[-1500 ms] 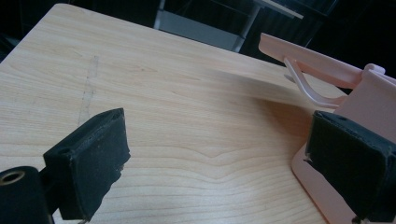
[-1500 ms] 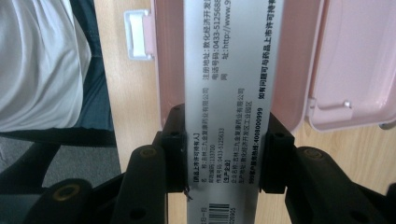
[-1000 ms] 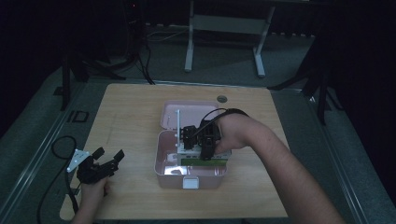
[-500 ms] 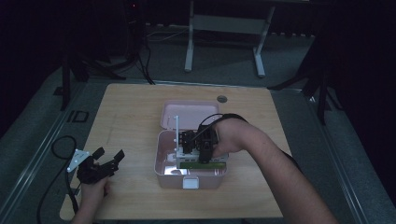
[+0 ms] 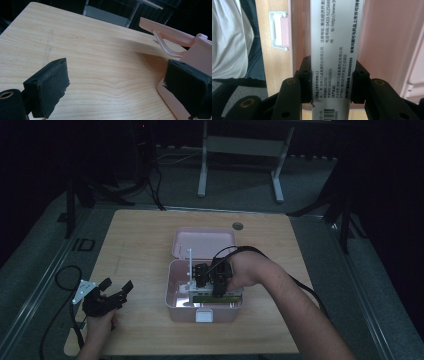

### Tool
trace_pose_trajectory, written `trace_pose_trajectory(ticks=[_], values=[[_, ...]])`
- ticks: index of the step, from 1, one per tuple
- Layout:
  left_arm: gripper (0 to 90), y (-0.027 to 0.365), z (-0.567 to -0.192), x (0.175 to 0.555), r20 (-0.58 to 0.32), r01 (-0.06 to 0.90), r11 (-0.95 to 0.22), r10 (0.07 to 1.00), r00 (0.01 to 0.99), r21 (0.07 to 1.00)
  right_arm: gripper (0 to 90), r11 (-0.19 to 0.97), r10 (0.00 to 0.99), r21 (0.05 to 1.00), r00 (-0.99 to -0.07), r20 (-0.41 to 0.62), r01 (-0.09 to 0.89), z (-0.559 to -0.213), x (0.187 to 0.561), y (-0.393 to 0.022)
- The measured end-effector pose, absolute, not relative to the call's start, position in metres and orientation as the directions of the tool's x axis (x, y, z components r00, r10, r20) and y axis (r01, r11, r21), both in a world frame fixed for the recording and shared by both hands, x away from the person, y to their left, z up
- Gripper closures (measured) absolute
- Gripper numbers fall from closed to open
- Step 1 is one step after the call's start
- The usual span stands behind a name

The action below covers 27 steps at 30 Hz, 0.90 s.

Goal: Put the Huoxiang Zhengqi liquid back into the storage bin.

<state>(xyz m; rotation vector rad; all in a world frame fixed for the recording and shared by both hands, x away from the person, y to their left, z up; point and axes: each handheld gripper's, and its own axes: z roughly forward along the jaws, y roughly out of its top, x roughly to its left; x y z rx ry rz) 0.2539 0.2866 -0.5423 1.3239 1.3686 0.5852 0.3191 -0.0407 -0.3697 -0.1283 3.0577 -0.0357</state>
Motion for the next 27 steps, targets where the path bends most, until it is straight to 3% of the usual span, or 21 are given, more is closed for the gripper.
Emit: trace_pose_trajectory(ticks=[27], values=[[6.2,0.286,-0.542,0.254,-0.347,0.376,0.251,0.913,0.215,0.892,61.7,0.996,-0.081,-0.047,-0.995,-0.060,-0.078,-0.407,0.322,-0.041]])
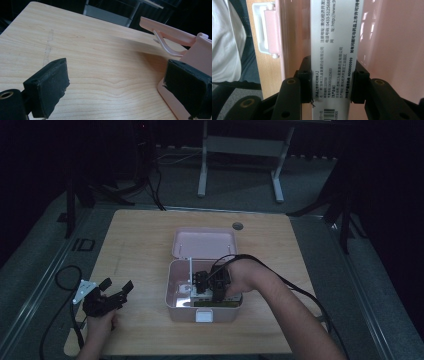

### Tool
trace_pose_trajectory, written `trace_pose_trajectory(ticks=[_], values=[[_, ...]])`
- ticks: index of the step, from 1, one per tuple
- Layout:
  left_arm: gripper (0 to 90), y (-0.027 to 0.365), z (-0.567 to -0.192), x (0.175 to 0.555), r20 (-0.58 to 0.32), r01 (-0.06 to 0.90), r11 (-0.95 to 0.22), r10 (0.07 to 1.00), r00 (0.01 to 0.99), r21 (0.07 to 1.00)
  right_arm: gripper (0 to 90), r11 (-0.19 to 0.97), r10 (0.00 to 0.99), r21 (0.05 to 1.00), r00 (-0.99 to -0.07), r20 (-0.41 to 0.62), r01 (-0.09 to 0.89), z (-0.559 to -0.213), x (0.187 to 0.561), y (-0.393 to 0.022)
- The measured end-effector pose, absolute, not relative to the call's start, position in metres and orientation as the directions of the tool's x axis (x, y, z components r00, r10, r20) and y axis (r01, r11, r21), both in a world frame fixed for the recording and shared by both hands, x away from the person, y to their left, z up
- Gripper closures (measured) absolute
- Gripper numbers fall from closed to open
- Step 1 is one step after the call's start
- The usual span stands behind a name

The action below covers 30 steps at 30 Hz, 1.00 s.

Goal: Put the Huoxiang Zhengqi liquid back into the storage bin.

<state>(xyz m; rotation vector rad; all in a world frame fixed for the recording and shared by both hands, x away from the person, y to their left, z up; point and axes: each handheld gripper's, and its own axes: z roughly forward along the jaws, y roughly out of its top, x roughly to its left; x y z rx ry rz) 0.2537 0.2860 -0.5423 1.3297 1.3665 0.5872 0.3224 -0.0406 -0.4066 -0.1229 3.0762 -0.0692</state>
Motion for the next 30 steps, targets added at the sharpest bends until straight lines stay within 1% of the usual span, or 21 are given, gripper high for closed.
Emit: trace_pose_trajectory(ticks=[23,30], values=[[6.2,0.286,-0.542,0.253,-0.345,0.375,0.249,0.914,0.215,0.893,61.6,0.997,-0.065,-0.034,-0.996,-0.061,-0.063,-0.437,0.328,-0.045],[6.2,0.287,-0.542,0.253,-0.344,0.375,0.247,0.914,0.216,0.893,61.5,0.997,-0.064,-0.051,-0.996,-0.056,-0.062,-0.447,0.331,-0.043]])
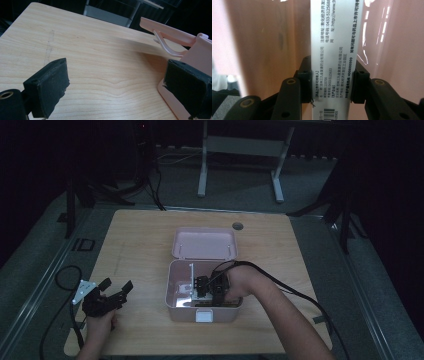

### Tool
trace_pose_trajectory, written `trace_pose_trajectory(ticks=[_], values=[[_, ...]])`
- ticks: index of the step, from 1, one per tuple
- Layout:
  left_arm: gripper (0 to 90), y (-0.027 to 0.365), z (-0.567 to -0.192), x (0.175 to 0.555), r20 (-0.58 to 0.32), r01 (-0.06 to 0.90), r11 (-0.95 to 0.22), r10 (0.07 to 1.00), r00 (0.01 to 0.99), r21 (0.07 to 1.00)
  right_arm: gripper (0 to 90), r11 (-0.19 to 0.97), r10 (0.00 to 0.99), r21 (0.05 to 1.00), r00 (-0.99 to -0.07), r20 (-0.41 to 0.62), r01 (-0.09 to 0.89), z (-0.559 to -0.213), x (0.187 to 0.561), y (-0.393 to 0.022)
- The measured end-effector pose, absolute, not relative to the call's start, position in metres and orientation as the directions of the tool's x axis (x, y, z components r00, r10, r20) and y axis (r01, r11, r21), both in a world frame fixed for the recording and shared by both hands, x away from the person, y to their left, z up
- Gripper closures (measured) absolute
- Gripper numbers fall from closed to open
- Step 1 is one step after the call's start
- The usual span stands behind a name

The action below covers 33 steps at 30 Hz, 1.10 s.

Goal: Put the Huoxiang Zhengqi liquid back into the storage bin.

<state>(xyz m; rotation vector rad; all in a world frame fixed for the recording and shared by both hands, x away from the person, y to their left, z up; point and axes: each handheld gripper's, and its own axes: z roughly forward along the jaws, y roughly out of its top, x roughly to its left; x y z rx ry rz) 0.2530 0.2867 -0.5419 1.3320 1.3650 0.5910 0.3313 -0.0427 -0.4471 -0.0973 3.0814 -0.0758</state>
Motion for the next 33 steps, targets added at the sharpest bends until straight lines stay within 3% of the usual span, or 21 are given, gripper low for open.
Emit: trace_pose_trajectory(ticks=[20,27,33], values=[[6.2,0.287,-0.542,0.253,-0.345,0.370,0.251,0.913,0.216,0.895,58.5,0.997,-0.062,-0.042,-0.997,-0.037,-0.061,-0.459,0.336,-0.045],[6.2,0.287,-0.542,0.253,-0.345,0.372,0.249,0.914,0.216,0.894,50.1,0.998,-0.039,-0.046,-0.999,-0.033,-0.038,-0.457,0.337,-0.046],[6.2,0.287,-0.542,0.253,-0.346,0.371,0.252,0.913,0.214,0.894,36.5,1.000,-0.009,-0.016,-1.000,0.004,-0.009,-0.444,0.341,-0.048]])
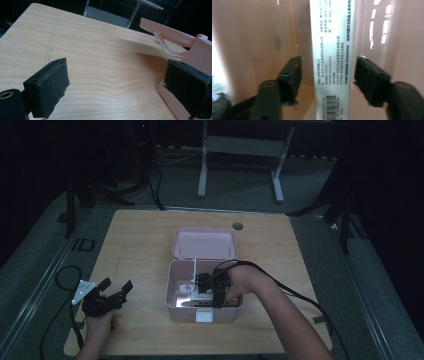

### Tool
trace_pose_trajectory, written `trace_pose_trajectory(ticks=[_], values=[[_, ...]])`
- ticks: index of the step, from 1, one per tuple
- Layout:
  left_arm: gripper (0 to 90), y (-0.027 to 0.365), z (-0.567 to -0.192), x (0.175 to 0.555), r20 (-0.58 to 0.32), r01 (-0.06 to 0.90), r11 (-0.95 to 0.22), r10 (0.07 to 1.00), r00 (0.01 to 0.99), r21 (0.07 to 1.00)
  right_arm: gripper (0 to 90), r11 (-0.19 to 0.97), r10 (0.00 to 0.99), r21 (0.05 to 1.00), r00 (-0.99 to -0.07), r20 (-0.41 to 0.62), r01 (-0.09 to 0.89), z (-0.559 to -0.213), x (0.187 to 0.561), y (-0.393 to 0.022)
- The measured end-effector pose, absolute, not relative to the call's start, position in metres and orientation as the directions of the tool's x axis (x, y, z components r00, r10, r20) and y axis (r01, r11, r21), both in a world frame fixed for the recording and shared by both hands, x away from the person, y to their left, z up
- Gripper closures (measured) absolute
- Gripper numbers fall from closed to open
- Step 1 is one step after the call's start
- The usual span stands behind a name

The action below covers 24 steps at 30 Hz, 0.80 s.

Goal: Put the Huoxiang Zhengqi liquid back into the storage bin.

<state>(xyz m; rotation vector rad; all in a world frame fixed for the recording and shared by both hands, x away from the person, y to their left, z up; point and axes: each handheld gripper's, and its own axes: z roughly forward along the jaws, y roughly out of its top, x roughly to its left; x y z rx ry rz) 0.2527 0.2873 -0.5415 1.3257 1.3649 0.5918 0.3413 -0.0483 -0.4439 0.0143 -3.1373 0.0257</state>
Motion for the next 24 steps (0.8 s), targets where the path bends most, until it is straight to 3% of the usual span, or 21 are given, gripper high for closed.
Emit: trace_pose_trajectory(ticks=[7,12,24], values=[[6.2,0.287,-0.542,0.253,-0.349,0.371,0.254,0.912,0.214,0.893,27.5,0.997,-0.008,0.072,-1.000,-0.016,-0.009,-0.415,0.343,-0.058],[6.2,0.287,-0.542,0.253,-0.350,0.372,0.255,0.912,0.213,0.892,10.7,0.991,0.048,0.131,-0.998,-0.051,0.041,-0.396,0.346,-0.067],[6.2,0.287,-0.542,0.253,-0.349,0.372,0.256,0.913,0.210,0.892,9.2,0.938,0.191,0.315,-0.973,-0.129,0.142,-0.371,0.351,-0.090]])
